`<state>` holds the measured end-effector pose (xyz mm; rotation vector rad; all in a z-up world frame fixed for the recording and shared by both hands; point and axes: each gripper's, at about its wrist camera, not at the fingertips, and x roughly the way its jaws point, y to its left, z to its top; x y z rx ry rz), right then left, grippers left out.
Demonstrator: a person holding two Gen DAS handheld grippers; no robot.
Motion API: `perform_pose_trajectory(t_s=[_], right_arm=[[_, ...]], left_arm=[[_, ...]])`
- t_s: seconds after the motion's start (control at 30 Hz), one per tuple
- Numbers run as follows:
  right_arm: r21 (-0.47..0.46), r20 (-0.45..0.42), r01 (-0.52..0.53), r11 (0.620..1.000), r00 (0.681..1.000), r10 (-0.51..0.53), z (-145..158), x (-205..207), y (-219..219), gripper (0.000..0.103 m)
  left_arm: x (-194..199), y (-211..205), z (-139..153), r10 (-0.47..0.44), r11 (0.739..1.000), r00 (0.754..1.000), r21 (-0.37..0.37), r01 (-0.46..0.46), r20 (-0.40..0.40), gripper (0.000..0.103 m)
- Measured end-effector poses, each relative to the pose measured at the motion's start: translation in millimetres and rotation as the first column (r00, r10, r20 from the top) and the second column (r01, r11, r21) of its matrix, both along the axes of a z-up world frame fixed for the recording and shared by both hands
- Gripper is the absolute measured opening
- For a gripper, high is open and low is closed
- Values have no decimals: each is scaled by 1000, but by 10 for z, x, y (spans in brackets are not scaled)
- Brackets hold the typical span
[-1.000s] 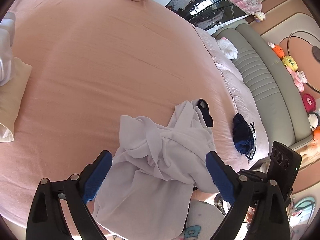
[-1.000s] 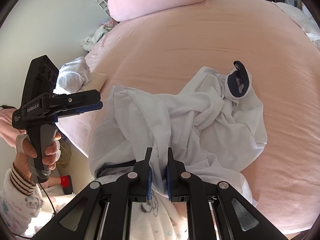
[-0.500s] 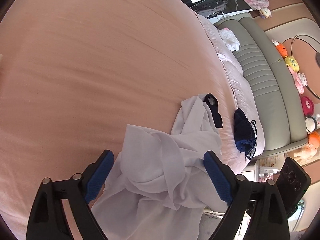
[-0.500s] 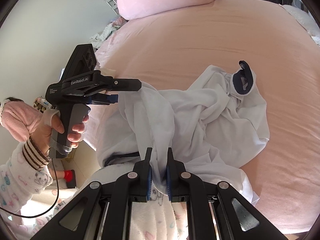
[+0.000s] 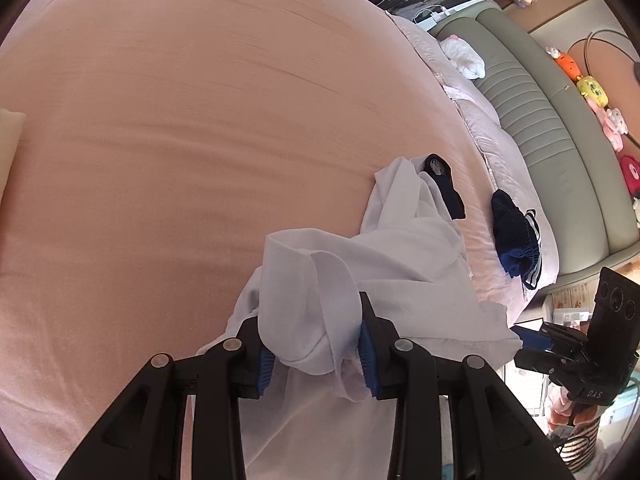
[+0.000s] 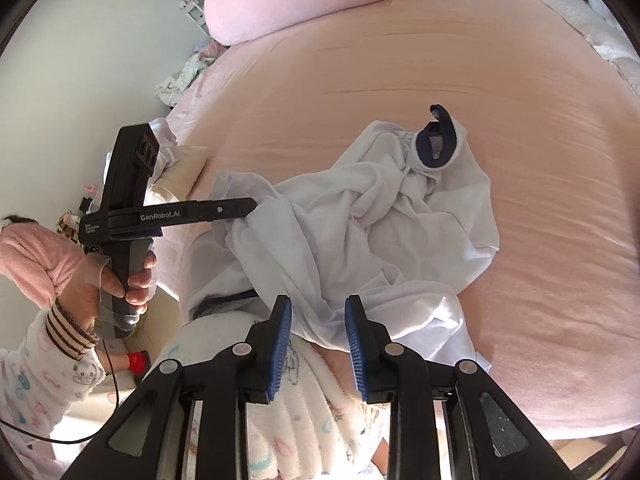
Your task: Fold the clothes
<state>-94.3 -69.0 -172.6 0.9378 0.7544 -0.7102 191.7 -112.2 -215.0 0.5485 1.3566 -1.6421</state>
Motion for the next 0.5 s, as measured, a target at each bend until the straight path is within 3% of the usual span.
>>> perform_pose_trajectory(t_s=[0.27,0.5], right_arm=[[53,-19,205,977,979,-205,-150,-505,-124,29],[117,-27,287,951,958,-286,-208,-581,-440,29]], left_arm=[[16,58,13,1,1000,1000,7,-1,16,32],[17,96,-13,0,1000,1000,15,0,8,32]])
